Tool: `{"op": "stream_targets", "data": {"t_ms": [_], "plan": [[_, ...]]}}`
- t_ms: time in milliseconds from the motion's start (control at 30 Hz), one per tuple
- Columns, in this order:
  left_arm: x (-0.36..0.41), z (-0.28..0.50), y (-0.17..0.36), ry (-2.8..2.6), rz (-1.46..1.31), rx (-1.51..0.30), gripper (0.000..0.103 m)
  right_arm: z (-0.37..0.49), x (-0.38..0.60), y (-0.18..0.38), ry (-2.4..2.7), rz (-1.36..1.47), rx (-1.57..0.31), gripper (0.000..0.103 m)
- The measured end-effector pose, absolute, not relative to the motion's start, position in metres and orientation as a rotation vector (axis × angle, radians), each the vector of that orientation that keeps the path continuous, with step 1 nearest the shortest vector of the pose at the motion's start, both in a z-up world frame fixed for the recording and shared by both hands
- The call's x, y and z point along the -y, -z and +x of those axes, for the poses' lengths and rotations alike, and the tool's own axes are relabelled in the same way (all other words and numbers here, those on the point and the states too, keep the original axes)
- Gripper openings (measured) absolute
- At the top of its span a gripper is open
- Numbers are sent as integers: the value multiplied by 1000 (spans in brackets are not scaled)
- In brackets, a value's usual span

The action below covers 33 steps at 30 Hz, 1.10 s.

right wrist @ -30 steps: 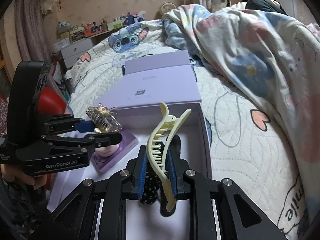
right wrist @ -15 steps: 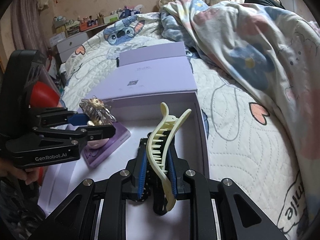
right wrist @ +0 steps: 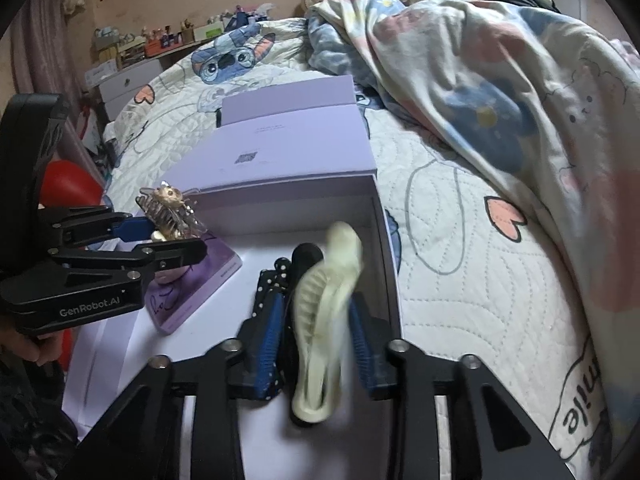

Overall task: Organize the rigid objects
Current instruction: 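Open left tool to drop the gold clip in the box while right tool releases the cream clip, then lift both open tools back out of the box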

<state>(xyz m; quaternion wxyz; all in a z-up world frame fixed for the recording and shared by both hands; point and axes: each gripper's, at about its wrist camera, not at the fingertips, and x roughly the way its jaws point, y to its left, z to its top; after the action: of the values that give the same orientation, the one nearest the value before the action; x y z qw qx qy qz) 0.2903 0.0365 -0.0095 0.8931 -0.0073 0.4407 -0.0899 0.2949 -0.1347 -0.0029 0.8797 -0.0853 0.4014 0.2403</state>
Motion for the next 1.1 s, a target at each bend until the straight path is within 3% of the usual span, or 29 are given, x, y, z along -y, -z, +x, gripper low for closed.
{"op": "stream_targets", "data": {"t_ms": [433,533,567,600,1100], "plan": [[-32,286,7,123,25,-930,44,280,139,-13,-479,-179,-810,46],[-30,282,3,116,35,-918,66,275,141,-17,-472,-185,-804,46],[-30,281,1,115,36,-912,81,273,142,-18,-470,-186,-802,46],[-30,279,-2,115,37,-903,90,271,143,-20,-467,-186,-800,46],[-26,254,-38,111,49,-843,90,246,152,-52,-430,-165,-743,48]]}}
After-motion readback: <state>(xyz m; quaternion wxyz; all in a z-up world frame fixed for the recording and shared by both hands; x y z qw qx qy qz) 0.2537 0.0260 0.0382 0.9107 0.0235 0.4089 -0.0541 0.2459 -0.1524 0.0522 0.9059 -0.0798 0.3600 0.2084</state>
